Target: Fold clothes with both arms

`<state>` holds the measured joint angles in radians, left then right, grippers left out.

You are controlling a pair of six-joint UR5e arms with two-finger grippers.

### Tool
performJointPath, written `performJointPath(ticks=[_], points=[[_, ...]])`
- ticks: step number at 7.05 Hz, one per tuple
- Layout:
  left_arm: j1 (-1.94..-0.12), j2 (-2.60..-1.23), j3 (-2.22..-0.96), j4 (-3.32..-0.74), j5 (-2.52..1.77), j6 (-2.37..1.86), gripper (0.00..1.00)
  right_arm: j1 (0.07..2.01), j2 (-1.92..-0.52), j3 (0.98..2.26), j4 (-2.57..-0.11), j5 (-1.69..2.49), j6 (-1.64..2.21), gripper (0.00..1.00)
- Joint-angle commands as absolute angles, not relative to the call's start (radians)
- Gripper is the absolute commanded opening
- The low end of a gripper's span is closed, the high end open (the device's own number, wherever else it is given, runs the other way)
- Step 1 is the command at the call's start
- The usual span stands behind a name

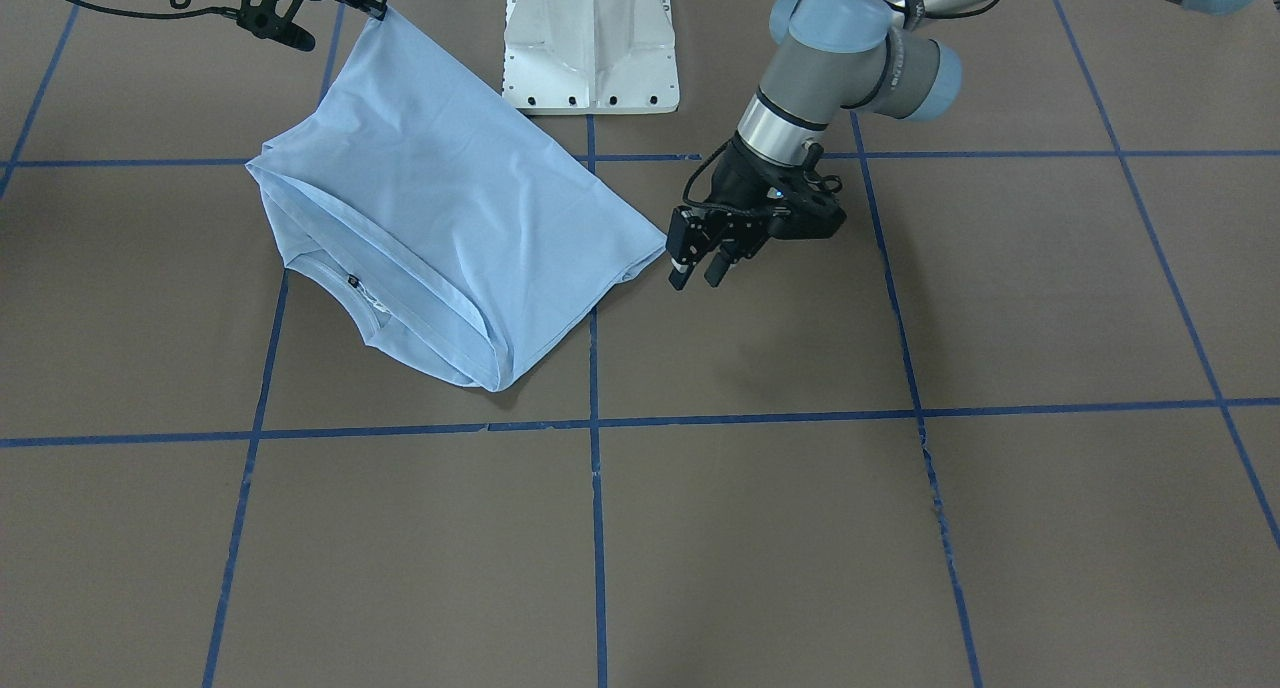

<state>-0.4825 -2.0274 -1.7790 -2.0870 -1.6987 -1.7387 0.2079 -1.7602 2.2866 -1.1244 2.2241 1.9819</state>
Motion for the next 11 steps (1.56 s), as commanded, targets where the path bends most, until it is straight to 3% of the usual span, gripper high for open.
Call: performJointPath(ticks=[1,4,7,9,11], points=[[-0.379,-2.022,-1.778,-2.057,-1.695,-1.801,0.61,0.184,-1.761,2.281,-1.131,2.217,1.985,0.99],[-0.357,-2.026,-1.763,-2.007,-1.684,-1.801,0.61,0.202,-1.759,2.279,-1.129,2.197,1.985,1.00],[-0.356,-2.042,-1.726,-2.008,-1.684,-1.801,0.54,0.219,-1.759,2.276,-1.131,2.197,1.983,1.00],[-0.350,-2.043,-1.717,-2.006,-1.686,-1.799,0.43,0.235,-1.759,2.275,-1.131,2.197,1.983,1.00],[-0.347,-2.051,-1.694,-2.006,-1.686,-1.801,0.24,0.236,-1.759,2.275,-1.131,2.197,1.983,1.00]])
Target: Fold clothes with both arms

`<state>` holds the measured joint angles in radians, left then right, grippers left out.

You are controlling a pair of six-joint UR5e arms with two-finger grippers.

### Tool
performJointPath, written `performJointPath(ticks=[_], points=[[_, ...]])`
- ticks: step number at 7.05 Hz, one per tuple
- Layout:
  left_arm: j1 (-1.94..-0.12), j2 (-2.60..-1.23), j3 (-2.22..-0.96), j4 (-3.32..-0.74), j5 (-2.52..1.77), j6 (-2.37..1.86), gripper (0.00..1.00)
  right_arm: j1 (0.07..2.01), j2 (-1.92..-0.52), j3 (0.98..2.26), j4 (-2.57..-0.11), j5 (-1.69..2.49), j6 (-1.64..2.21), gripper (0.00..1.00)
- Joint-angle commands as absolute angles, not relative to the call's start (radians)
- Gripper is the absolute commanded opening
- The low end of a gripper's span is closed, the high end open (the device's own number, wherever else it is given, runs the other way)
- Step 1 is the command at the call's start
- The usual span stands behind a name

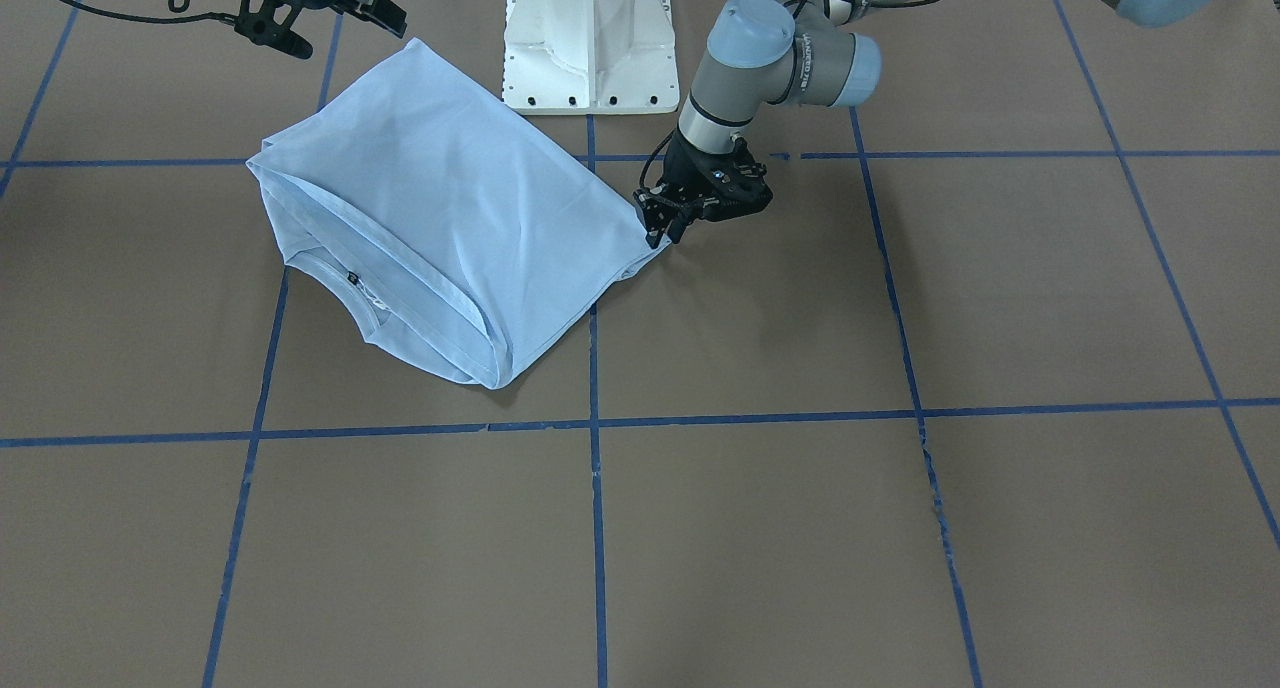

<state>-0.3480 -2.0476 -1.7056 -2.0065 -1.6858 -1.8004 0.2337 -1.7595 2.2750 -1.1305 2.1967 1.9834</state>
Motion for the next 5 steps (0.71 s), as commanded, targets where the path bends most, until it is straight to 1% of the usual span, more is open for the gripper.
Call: performJointPath(ticks=[1,5], points=[[-0.347,-2.055,-1.694,-2.006,-1.687,-1.799,0.01,0.244,-1.759,2.275,-1.129,2.197,1.983,1.00],[-0.348,-2.072,-1.709,-2.006,-1.689,-1.796,0.00,0.265,-1.758,2.276,-1.129,2.197,1.983,1.00]])
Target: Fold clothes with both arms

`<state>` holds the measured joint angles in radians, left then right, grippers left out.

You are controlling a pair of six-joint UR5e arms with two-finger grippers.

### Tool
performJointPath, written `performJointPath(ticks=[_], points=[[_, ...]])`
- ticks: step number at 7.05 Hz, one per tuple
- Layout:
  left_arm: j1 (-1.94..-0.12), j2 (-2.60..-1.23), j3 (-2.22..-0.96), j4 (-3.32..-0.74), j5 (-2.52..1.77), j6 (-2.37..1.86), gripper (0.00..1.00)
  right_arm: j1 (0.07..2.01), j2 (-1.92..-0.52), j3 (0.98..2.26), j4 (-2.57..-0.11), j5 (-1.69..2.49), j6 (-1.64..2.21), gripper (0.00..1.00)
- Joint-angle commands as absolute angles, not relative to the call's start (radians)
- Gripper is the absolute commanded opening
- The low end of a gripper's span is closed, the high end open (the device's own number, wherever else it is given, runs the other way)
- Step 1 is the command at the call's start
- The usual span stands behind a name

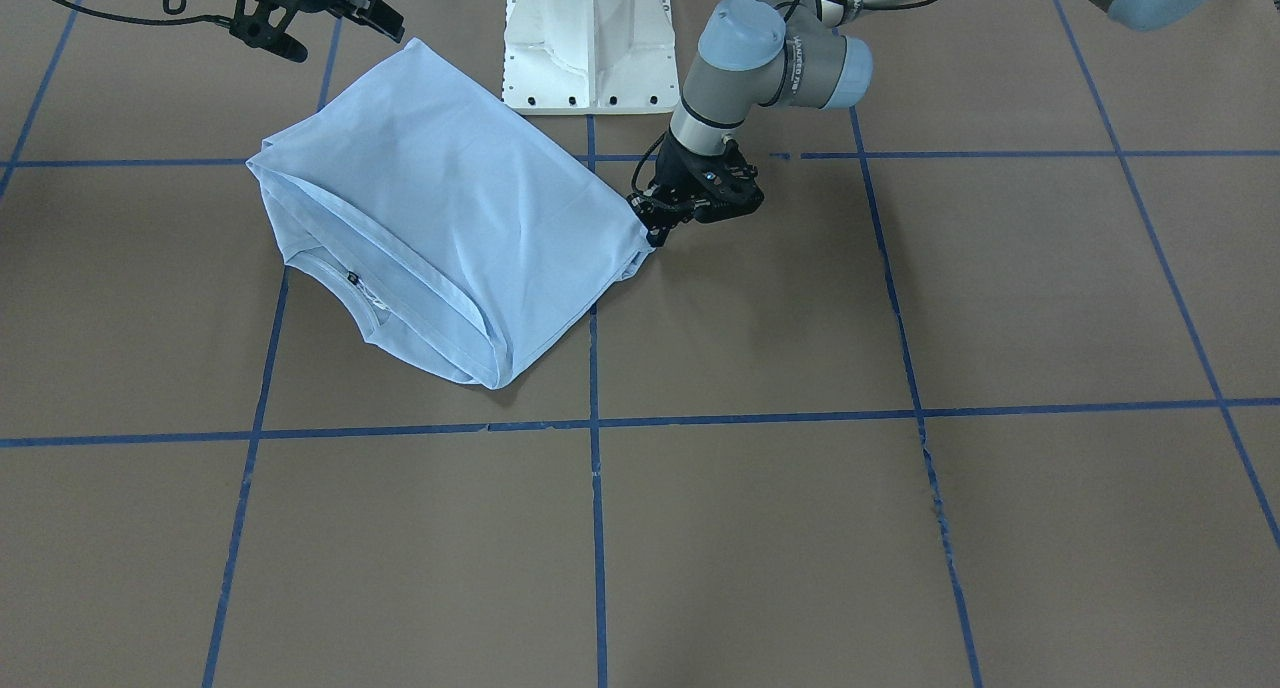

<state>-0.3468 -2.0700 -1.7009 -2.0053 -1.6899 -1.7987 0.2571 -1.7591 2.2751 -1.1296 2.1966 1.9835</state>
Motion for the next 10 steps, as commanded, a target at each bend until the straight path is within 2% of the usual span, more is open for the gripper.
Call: performJointPath(ticks=[1,3,5,7,8,10], points=[[-0.391,-2.074,-1.706,-2.006,-1.684,-1.778,0.00,0.285,-1.759,2.275,-1.131,2.197,1.983,1.00],[-0.561,-2.140,-1.650,-2.020,-1.687,-1.660,0.00,0.299,-1.758,2.275,-1.131,2.197,1.983,1.00],[-0.673,-2.351,-1.371,-2.049,-1.687,-1.626,0.00,0.310,-1.756,2.269,-1.131,2.197,1.983,1.00],[-0.738,-2.483,-1.042,-2.314,-1.686,-1.591,0.00,0.351,-1.752,2.263,-1.131,2.198,1.982,1.00],[-0.755,-2.518,-0.969,-2.362,-1.684,-1.589,0.00,0.373,-1.741,2.249,-1.129,2.198,1.982,1.00],[-0.755,-2.592,-0.792,-2.468,-1.649,-1.589,0.00,0.486,-1.547,2.113,-1.131,2.198,1.980,1.00]])
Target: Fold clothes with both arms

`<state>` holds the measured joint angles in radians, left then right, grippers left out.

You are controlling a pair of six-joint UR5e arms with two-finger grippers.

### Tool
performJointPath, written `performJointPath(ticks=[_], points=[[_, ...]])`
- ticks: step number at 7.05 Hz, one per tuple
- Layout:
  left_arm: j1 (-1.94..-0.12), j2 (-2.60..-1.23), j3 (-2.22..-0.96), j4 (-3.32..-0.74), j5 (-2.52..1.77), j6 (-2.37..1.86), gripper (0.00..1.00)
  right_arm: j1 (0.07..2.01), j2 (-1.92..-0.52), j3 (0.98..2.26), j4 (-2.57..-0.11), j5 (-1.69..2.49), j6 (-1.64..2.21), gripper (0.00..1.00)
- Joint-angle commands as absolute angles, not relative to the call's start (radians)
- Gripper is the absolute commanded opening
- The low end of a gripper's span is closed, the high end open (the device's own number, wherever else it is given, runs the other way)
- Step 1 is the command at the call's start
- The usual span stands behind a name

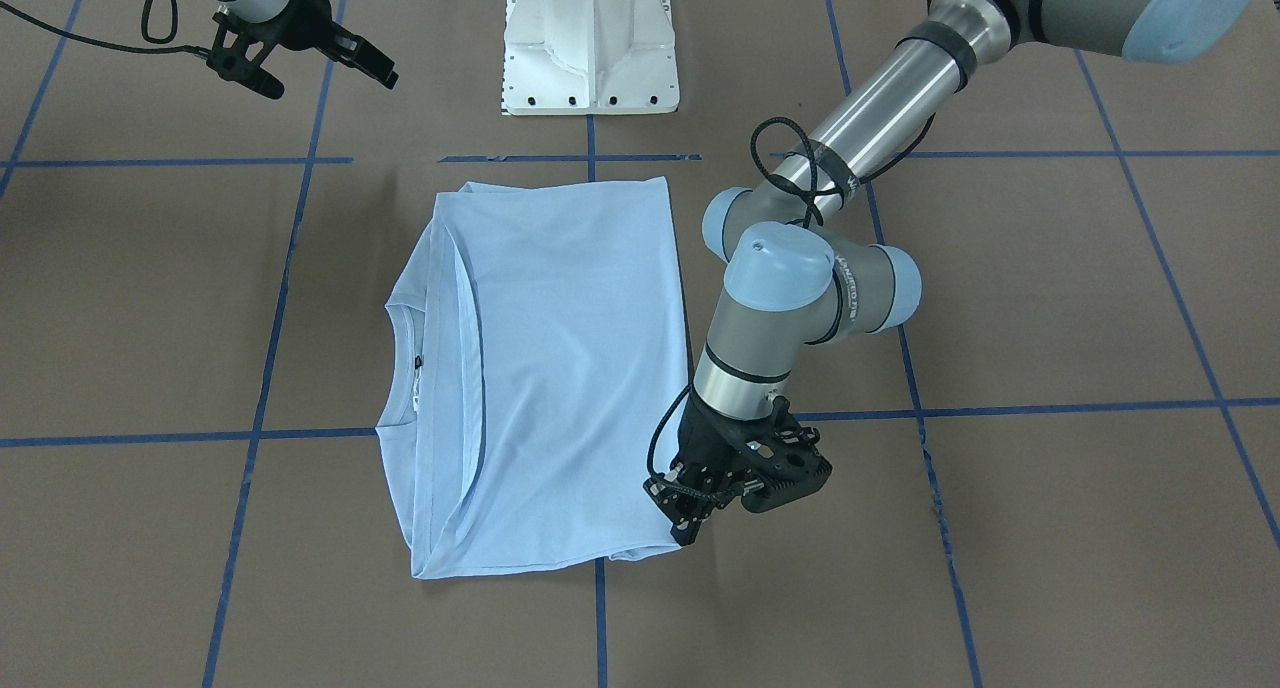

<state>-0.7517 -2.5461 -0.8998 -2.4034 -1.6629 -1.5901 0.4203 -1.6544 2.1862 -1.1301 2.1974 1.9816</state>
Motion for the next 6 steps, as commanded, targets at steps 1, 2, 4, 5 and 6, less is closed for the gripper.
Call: performJointPath(ticks=[1,2,4,5,6], points=[[-0.755,-2.594,-0.792,-2.470,-1.648,-1.589,0.00,0.526,-1.507,2.085,-1.131,2.194,1.973,1.00],[-0.755,-2.608,-0.801,-2.462,-1.649,-1.585,0.22,0.537,-1.461,2.057,-1.129,2.140,1.970,1.00],[-0.755,-2.509,-1.098,-2.308,-1.680,-1.578,0.38,0.497,-1.417,2.008,-1.132,1.940,1.965,1.00],[-0.753,-2.399,-1.243,-2.278,-1.740,-1.578,0.38,0.470,-1.411,1.985,-1.132,1.865,1.964,1.00],[-0.752,-2.320,-1.328,-2.284,-1.749,-1.578,0.38,0.442,-1.404,1.977,-1.135,1.820,1.929,1.00]])
